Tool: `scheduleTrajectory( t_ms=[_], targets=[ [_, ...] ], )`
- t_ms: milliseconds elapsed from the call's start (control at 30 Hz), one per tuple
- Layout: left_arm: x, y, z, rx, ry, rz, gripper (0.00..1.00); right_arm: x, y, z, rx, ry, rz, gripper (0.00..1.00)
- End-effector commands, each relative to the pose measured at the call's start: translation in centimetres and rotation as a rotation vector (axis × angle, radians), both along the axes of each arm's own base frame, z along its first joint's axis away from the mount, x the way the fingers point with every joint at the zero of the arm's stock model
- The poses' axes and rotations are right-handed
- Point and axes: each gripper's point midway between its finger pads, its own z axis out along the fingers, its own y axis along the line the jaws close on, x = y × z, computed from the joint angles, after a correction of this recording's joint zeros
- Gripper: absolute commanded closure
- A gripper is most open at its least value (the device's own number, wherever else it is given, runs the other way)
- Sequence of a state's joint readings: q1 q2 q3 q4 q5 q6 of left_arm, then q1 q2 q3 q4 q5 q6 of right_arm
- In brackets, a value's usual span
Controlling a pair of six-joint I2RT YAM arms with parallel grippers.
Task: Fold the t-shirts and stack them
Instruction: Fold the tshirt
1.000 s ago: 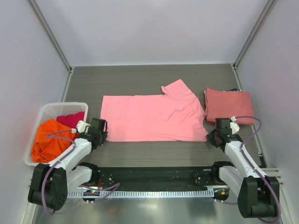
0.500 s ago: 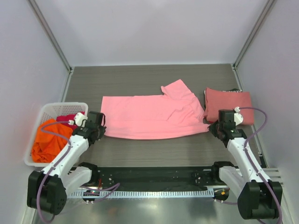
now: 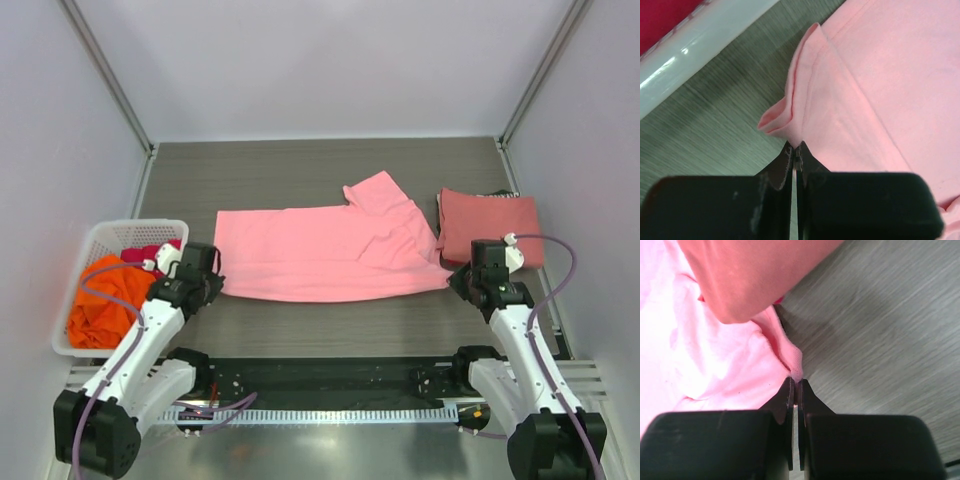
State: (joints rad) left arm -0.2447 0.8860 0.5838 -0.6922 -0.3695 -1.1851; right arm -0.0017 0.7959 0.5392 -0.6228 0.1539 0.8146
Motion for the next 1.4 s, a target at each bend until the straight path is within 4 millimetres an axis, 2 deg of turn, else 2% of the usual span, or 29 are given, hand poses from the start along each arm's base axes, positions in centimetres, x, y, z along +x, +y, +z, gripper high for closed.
scheduleTrajectory(
  t_ms=[0,67,167,200,267,300,333,400,433,467,533,600,667,733,767,833,867,900,933,967,1000,1033,1067,1133,1167,1200,1300,1333,1367],
  targets=[
    [-1.9,0.5,-0.8,0.022,0.049,-0.008,1.00,-1.0,-0.4,0.8,-0.025,0.022,-0.008,0.99],
    [-2.6,0.6,-1.2,0.013,0.057,0.000,1.00,-2.2,-0.9,0.1,-0.040,0.054,-0.033,0.99],
    [-3.3,0.8,-1.1,0.008,0.044,0.007,1.00,-2.9,-0.6,-0.1,-0.015,0.023,-0.038,0.99],
    [-3.3,0.8,-1.1,0.005,0.034,0.005,1.00,-3.0,-0.4,-0.1,-0.006,0.017,-0.036,0.90],
    [-3.2,0.6,-1.0,-0.001,0.015,-0.006,0.84,-3.0,-0.1,-0.1,0.010,-0.002,-0.027,0.75],
    [-3.1,0.3,-1.2,-0.010,0.016,-0.024,0.73,-3.1,-0.1,0.0,0.011,-0.002,-0.028,0.56],
    [-3.1,0.3,-1.2,-0.009,0.022,-0.033,0.55,-3.0,-0.1,0.1,0.009,-0.005,-0.028,0.49],
    [-3.0,0.2,-0.5,0.010,0.033,-0.064,0.43,-2.5,-0.3,1.1,-0.008,-0.029,-0.025,0.43],
    [-2.9,0.4,0.2,0.024,0.031,-0.072,0.32,-2.1,-0.4,1.8,-0.017,-0.047,-0.019,0.43],
    [-2.8,0.5,0.8,0.037,0.027,-0.081,0.28,-1.4,-0.4,2.9,-0.032,-0.077,0.008,0.43],
    [-2.0,-0.1,3.1,0.053,-0.015,-0.167,0.22,0.7,1.6,4.8,0.018,-0.178,0.127,0.46],
    [-1.2,-0.6,4.9,0.060,-0.058,-0.223,0.22,2.3,1.9,6.5,-0.003,-0.205,0.185,0.48],
    [0.1,-1.6,7.4,0.071,-0.127,-0.325,0.20,4.6,3.5,9.4,0.015,-0.307,0.292,0.48],
    [2.1,-2.8,9.6,0.089,-0.199,-0.417,0.14,6.9,4.4,9.7,0.014,-0.312,0.373,0.49],
    [3.3,-3.7,10.4,0.076,-0.240,-0.457,0.11,8.3,4.8,11.1,0.010,-0.340,0.409,0.50],
    [5.2,-4.4,10.2,0.091,-0.227,-0.497,0.06,10.9,5.0,9.8,0.000,-0.292,0.459,0.50],
    [6.5,-4.7,11.3,0.106,-0.259,-0.517,0.05,12.4,5.3,11.2,-0.012,-0.316,0.485,0.50],
    [7.3,-4.9,11.4,0.114,-0.254,-0.521,0.05,13.3,6.1,11.0,-0.019,-0.303,0.516,0.53],
    [8.5,-5.0,10.0,0.120,-0.201,-0.524,0.05,15.5,6.0,10.3,-0.029,-0.268,0.515,0.55],
    [9.8,-5.2,11.1,0.127,-0.227,-0.515,0.05,16.6,6.0,10.0,-0.034,-0.260,0.518,0.56],
    [10.7,-5.3,10.8,0.133,-0.218,-0.512,0.05,17.8,6.1,9.7,-0.042,-0.254,0.523,0.56],
    [11.8,-5.3,9.5,0.140,-0.186,-0.506,0.05,19.0,6.3,7.8,-0.042,-0.205,0.527,0.56],
    [13.3,-5.5,10.1,0.153,-0.213,-0.499,0.05,20.8,6.1,8.3,-0.072,-0.215,0.511,0.56],
    [14.8,-5.3,9.6,0.168,-0.198,-0.492,0.05,22.7,6.6,7.7,-0.090,-0.204,0.521,0.55],
    [15.7,-5.3,7.9,0.171,-0.145,-0.498,0.06,24.6,6.6,6.7,-0.096,-0.184,0.519,0.54],
    [16.7,-5.2,8.5,0.180,-0.155,-0.497,0.06,25.6,6.6,6.3,-0.106,-0.177,0.514,0.54],
    [18.7,-3.6,6.6,0.167,-0.094,-0.463,0.07,28.8,7.3,4.1,-0.121,-0.139,0.521,0.51],
    [19.0,-3.5,6.1,0.149,-0.086,-0.466,0.08,30.4,7.7,5.3,-0.137,-0.175,0.525,0.49],
    [19.4,-3.2,5.8,0.145,-0.084,-0.458,0.08,31.2,8.2,2.9,-0.146,-0.130,0.540,0.49]
  ],
)
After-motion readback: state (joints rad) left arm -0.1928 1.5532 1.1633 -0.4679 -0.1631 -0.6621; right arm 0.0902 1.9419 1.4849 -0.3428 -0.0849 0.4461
